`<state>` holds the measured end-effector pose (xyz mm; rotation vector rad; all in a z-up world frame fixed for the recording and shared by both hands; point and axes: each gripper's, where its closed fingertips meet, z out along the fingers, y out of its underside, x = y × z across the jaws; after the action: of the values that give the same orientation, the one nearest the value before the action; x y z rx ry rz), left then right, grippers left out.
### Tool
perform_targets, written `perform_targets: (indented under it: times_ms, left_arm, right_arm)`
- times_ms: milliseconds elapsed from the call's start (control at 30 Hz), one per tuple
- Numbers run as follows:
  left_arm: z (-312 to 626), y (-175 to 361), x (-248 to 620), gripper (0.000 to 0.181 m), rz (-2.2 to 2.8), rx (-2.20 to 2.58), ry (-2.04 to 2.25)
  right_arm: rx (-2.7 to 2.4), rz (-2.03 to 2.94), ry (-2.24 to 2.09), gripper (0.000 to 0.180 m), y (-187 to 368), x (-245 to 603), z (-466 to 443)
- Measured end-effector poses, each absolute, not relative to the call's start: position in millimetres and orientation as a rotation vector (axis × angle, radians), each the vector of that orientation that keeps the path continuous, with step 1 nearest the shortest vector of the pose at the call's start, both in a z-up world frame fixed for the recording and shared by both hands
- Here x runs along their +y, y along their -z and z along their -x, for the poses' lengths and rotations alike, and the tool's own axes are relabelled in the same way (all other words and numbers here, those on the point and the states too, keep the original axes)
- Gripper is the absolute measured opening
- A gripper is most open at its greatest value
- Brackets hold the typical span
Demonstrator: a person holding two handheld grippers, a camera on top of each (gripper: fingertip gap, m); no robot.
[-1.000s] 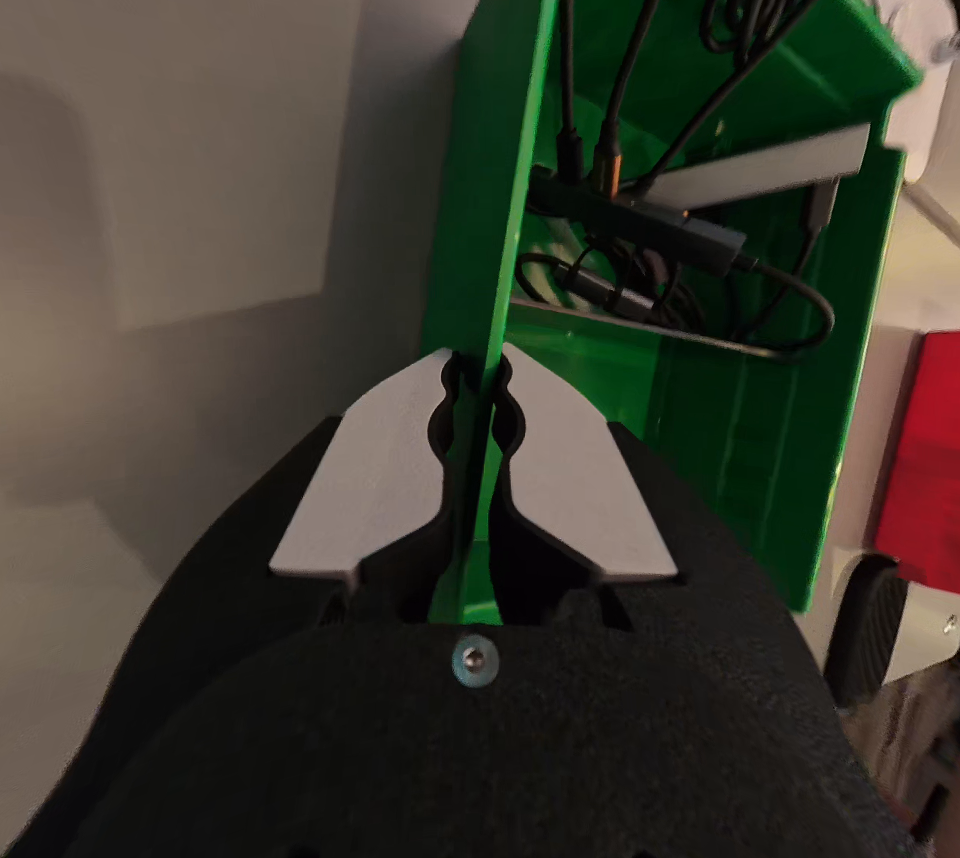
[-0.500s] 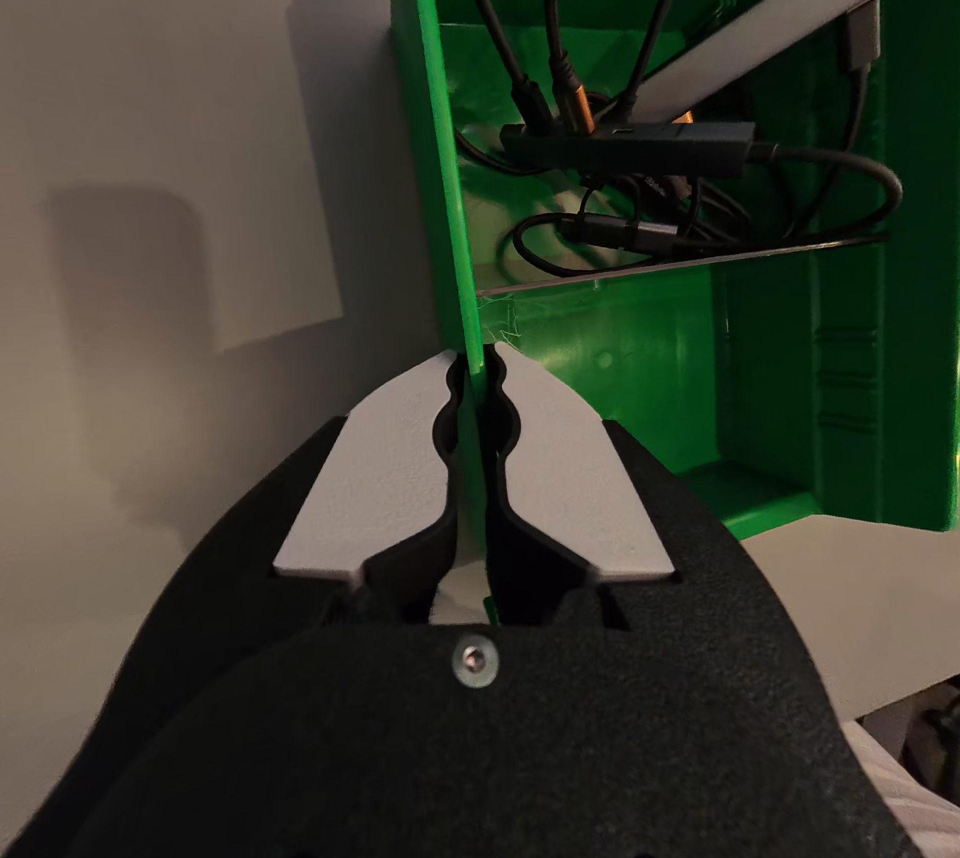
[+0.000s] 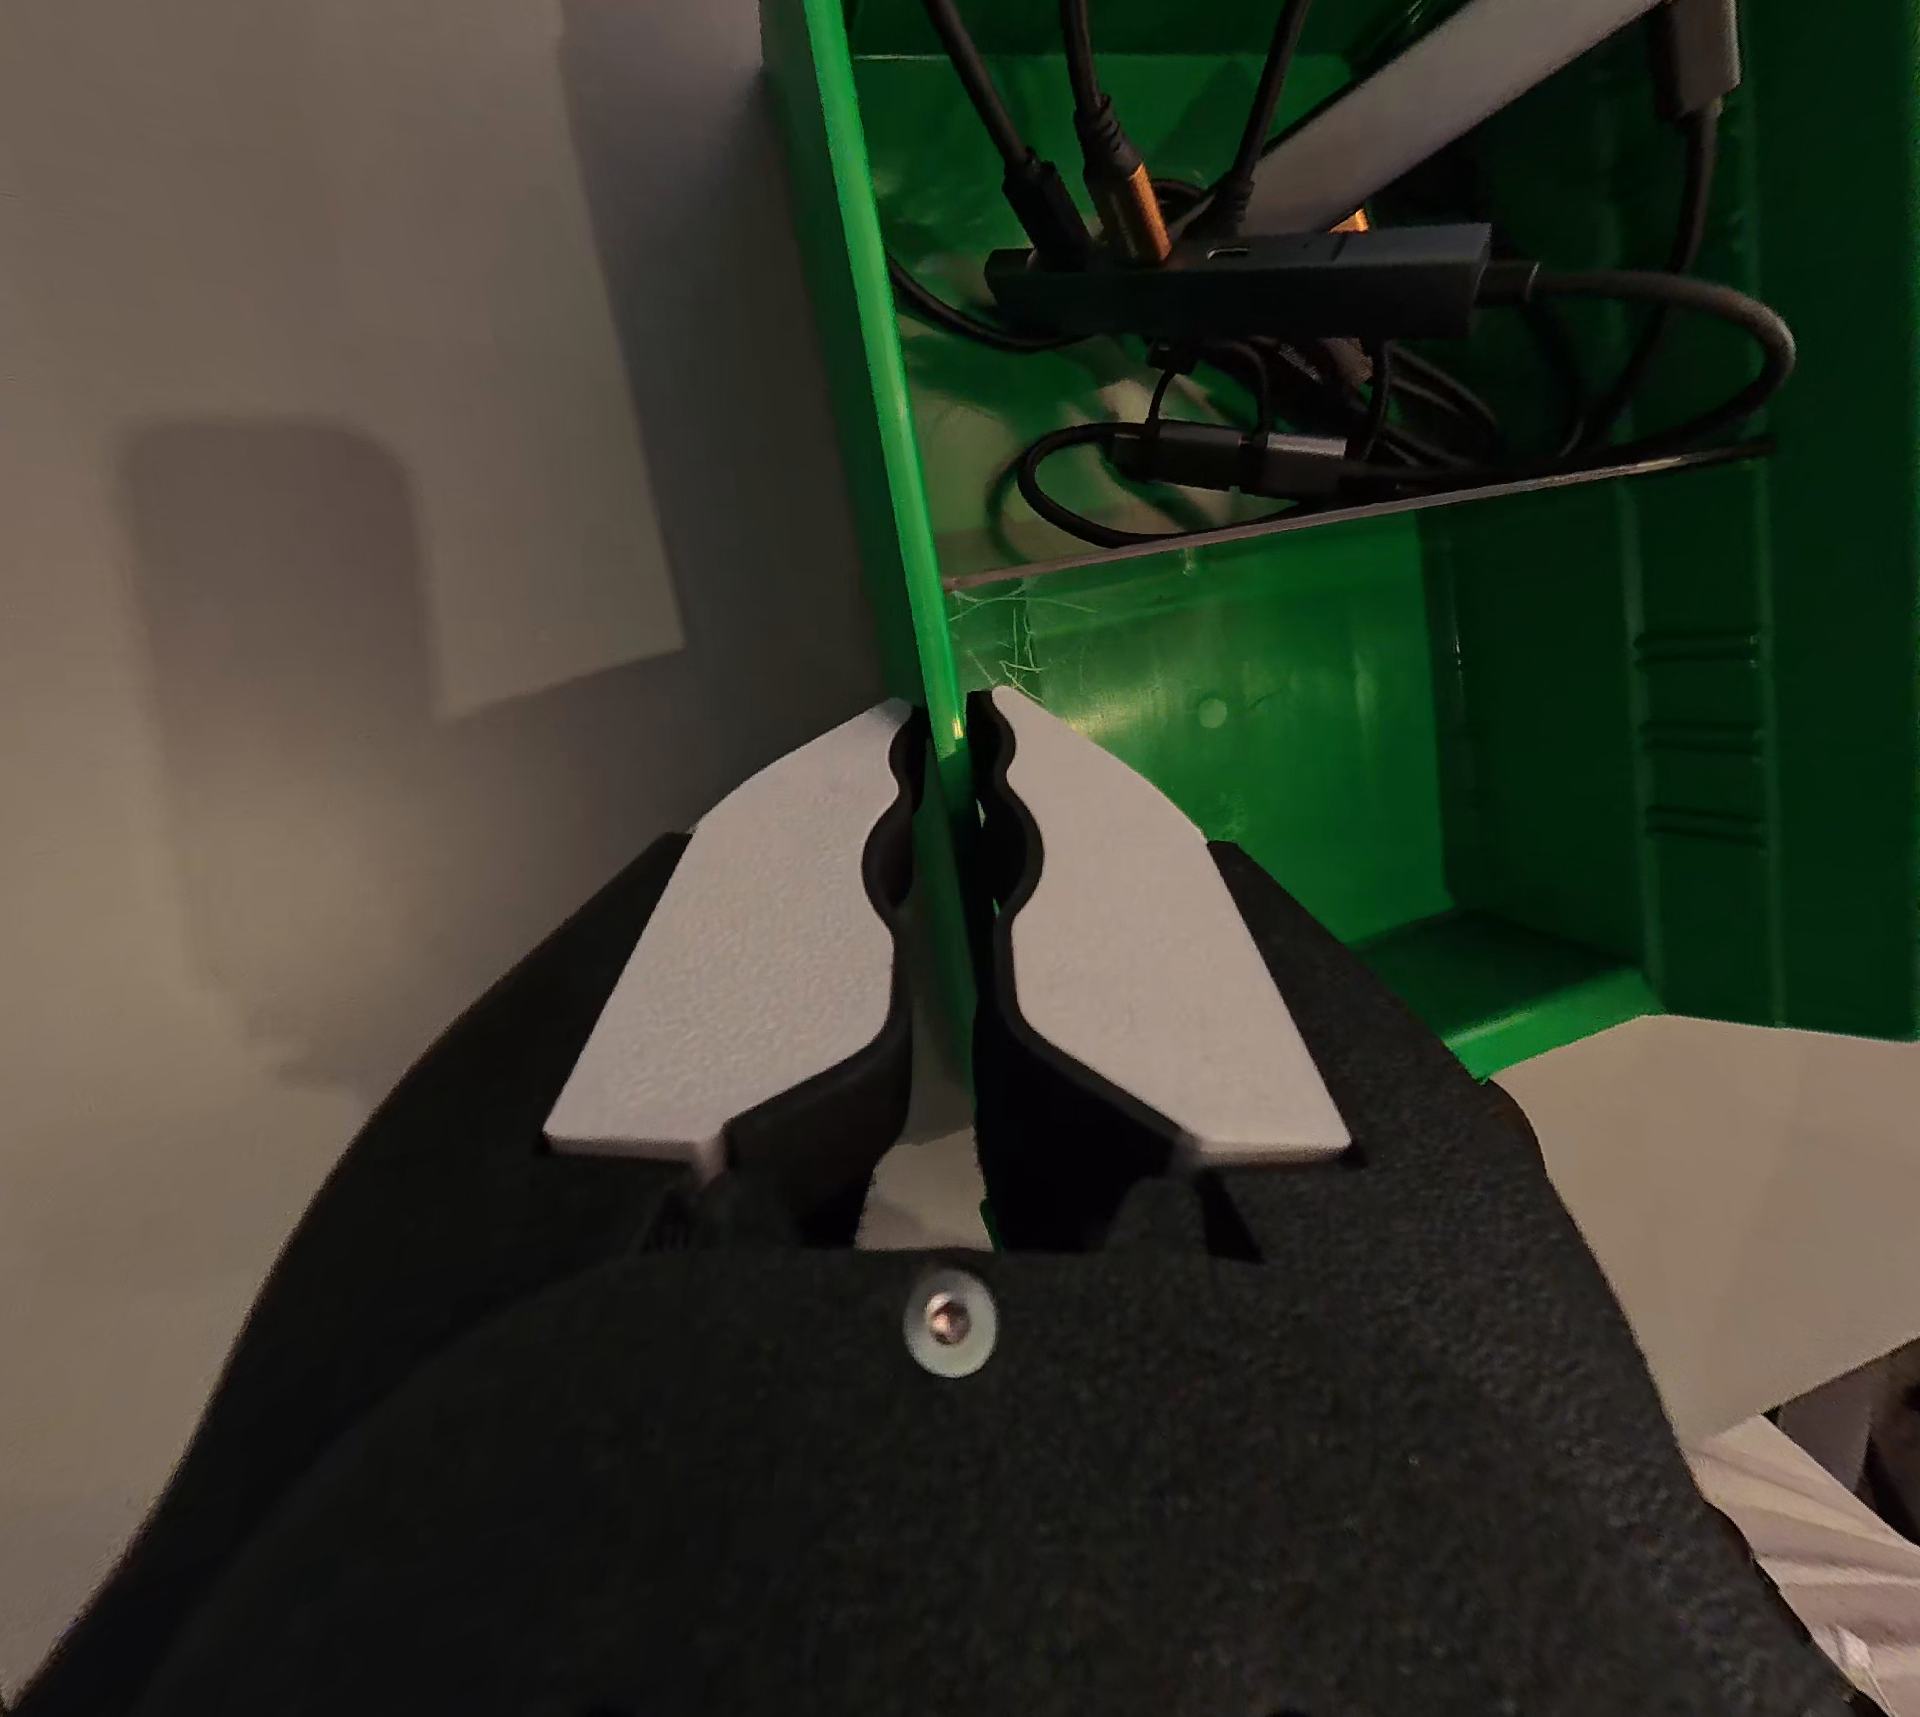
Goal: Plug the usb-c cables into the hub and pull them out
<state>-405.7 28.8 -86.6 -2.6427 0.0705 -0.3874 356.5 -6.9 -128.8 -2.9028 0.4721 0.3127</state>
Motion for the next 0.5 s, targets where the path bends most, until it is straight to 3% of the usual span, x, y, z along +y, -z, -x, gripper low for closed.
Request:
perform_targets:
  times_ms: [500]
  left_arm:
    - [402.3, 86.0, 24.3, 0.007, 2.627, 0.064, 0.461]
  right_arm:
    - [0.398, 2.903, -0.251, 0.006, 129.1, -10.8, -367.3]
